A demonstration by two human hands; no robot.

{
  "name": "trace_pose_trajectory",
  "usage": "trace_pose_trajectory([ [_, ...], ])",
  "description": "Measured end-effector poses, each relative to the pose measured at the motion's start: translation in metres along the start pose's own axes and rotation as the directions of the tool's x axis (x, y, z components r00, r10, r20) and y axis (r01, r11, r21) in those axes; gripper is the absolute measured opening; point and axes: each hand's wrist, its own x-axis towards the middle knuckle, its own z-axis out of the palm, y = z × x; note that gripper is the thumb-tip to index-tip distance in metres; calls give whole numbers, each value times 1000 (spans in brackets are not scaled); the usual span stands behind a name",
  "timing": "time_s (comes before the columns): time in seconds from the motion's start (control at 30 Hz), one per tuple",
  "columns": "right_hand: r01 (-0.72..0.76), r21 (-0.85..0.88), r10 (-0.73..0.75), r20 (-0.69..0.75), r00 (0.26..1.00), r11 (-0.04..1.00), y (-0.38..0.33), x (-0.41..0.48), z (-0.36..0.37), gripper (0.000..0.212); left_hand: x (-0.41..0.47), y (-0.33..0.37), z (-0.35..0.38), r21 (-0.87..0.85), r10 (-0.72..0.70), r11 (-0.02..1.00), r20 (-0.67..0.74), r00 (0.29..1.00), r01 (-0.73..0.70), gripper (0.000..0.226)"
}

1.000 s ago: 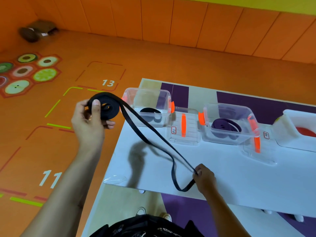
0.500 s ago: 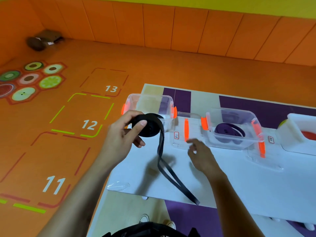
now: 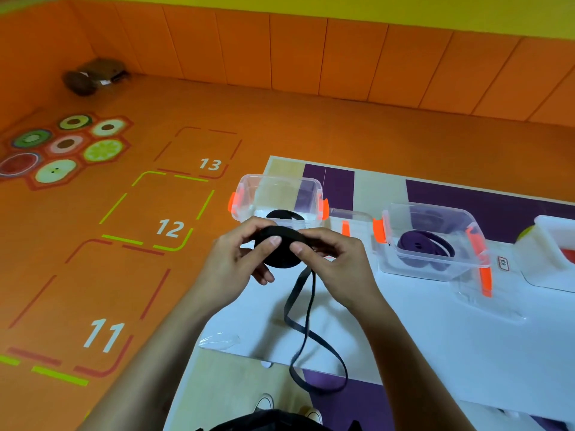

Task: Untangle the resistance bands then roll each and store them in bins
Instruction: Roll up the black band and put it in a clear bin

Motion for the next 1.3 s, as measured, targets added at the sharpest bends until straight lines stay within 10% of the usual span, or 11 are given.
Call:
trace_pose_trajectory([
  [0.37, 91, -404, -1, 217, 976, 910, 7, 4, -11, 36, 0, 2, -11, 125, -5, 992, 30, 1000, 1, 10],
  [0.63, 11, -153, 12, 152, 988, 988, 5, 3, -12, 25, 1, 6, -14, 79, -12, 997, 17, 1000, 11, 13],
  [1.03, -41, 138, 45, -27, 999, 990, 3, 4, -1, 13, 3, 7, 12, -424, -195, 892, -51, 980, 155, 25],
  [1.3, -92, 52, 89, 56, 994, 994, 3, 2, -17, 19, 7, 4, -7, -87, -113, 990, 19, 993, 115, 20],
])
